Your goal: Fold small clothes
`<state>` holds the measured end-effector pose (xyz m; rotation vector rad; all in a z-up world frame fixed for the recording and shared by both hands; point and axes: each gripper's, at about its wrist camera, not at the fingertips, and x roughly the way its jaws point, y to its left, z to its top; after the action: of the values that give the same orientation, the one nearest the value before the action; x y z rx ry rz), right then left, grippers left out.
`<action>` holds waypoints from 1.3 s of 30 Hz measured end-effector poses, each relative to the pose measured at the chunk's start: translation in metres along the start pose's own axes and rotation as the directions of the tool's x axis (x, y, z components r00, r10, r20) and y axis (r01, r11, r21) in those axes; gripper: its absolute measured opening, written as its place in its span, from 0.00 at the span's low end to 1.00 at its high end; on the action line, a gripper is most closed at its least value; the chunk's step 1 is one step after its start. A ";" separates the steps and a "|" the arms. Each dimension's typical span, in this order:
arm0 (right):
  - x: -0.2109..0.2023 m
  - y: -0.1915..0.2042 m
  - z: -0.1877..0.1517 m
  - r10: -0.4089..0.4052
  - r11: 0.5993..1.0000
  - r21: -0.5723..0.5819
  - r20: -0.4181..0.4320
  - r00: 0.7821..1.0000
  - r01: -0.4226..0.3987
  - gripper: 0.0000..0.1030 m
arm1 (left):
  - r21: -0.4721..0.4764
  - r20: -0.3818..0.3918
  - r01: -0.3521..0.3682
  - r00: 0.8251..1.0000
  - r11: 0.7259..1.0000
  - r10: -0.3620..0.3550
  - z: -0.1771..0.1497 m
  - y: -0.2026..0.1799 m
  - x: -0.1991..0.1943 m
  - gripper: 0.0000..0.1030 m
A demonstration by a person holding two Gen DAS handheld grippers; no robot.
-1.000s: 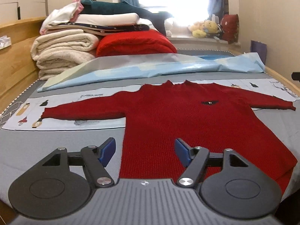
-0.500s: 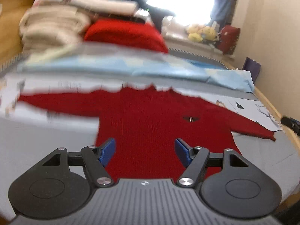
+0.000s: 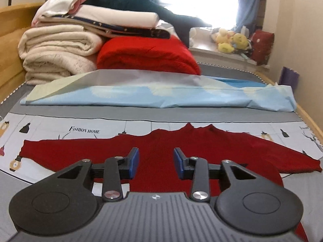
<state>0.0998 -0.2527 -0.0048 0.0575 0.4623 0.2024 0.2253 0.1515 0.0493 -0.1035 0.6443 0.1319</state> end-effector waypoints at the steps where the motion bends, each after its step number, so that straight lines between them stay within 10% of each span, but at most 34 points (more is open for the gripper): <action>1: 0.002 0.001 0.001 0.006 1.000 -0.006 -0.009 1.000 -0.006 0.56 | -0.007 -0.003 -0.001 1.000 1.000 0.001 0.001 0.002 0.004 0.40; 16: 0.077 0.082 0.105 0.166 0.986 -0.032 0.004 0.986 -0.165 0.54 | -0.066 -0.081 -0.071 0.995 0.995 0.065 0.005 0.035 0.060 0.40; 24: 0.163 0.098 0.067 0.138 0.990 -0.007 -0.184 0.973 -0.142 0.41 | -0.208 -0.188 -0.146 0.976 0.967 0.107 -0.022 0.103 0.113 0.40; 28: 0.181 0.098 0.068 0.189 0.982 0.058 -0.212 0.959 -0.180 0.19 | -0.354 -0.218 -0.252 0.959 0.901 0.182 -0.035 0.174 0.143 0.40; 35: 0.191 0.098 0.074 0.160 0.985 -0.028 -0.188 0.969 -0.168 0.19 | -0.666 -0.266 -0.308 0.949 0.680 0.169 -0.081 0.284 0.172 0.44; 39: 0.205 0.091 0.069 0.153 0.987 -0.002 -0.234 0.960 -0.158 0.19 | -0.715 -0.267 -0.314 0.948 0.625 0.170 -0.088 0.307 0.183 0.44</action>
<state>0.2939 -0.1216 -0.0234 0.0503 0.6908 0.3712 0.2710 0.4586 -0.1486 -0.8561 0.7454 0.6699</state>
